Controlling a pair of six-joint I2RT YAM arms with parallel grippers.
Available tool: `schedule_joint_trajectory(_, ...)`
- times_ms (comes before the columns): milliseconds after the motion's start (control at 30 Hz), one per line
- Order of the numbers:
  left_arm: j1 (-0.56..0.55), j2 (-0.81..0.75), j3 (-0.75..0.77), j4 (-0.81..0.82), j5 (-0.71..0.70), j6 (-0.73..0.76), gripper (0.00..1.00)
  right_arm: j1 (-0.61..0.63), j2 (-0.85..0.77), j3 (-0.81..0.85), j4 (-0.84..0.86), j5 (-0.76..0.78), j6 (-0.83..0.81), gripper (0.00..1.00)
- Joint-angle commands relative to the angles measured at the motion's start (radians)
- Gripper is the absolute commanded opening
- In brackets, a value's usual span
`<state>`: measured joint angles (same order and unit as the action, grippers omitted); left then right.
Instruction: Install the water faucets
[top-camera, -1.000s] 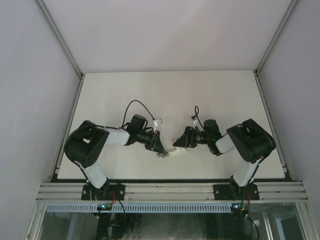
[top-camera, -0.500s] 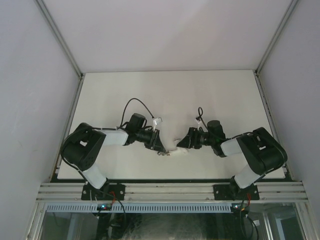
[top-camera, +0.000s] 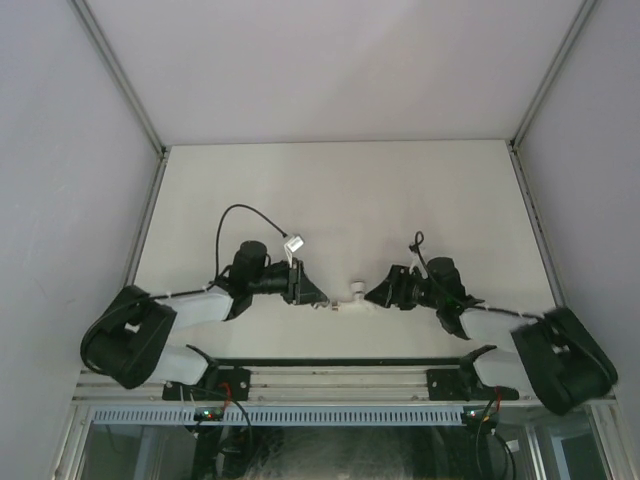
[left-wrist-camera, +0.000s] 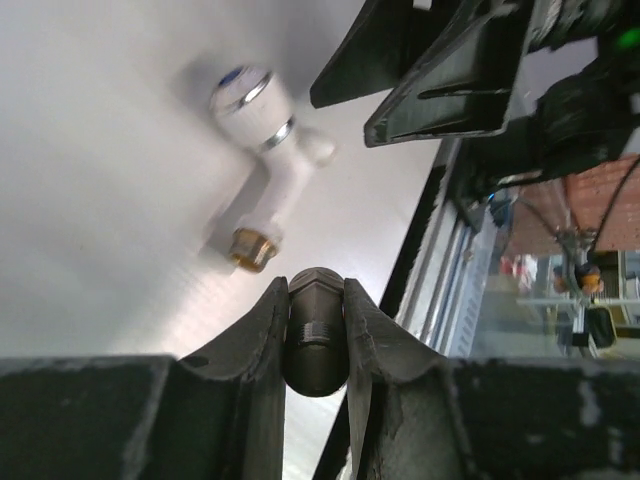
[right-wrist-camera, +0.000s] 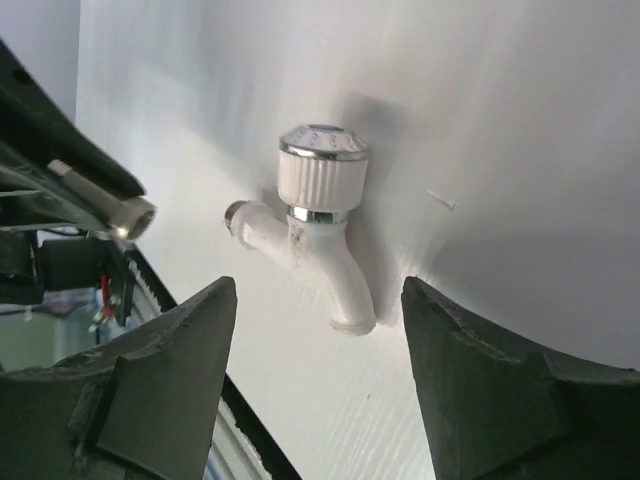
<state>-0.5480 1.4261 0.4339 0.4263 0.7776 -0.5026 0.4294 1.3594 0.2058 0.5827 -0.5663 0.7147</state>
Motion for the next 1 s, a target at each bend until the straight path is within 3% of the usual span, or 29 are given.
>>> schedule_joint_trajectory(0,-0.003,-0.175,-0.055,0.265,-0.079,-0.139,0.00,0.029,-0.350,0.008,-0.348,0.249,-0.121,0.68)
schedule_joint_trajectory(167,-0.007,-0.349,-0.088,0.422,-0.111,-0.292,0.01,0.198,-0.755,-0.045,-0.241,0.273,-0.384,0.70)
schedule_joint_trajectory(300,-0.023,-0.456,-0.099,0.537,-0.116,-0.367,0.00,0.356,-0.910,-0.038,-0.149,0.313,-0.629,0.69)
schedule_joint_trajectory(433,-0.068,-0.529,-0.078,0.539,-0.111,-0.389,0.00,0.492,-0.854,0.052,-0.144,0.344,-0.847,0.67)
schedule_joint_trajectory(567,-0.122,-0.545,-0.047,0.554,-0.077,-0.418,0.00,0.609,-0.780,0.092,-0.021,0.435,-1.012,0.65)
schedule_joint_trajectory(667,-0.144,-0.561,-0.051,0.559,-0.087,-0.429,0.00,0.629,-0.759,0.114,0.052,0.420,-1.056,0.63)
schedule_joint_trajectory(967,-0.163,-0.585,-0.054,0.562,-0.121,-0.444,0.00,0.652,-0.683,0.218,0.009,0.312,-1.108,0.62)
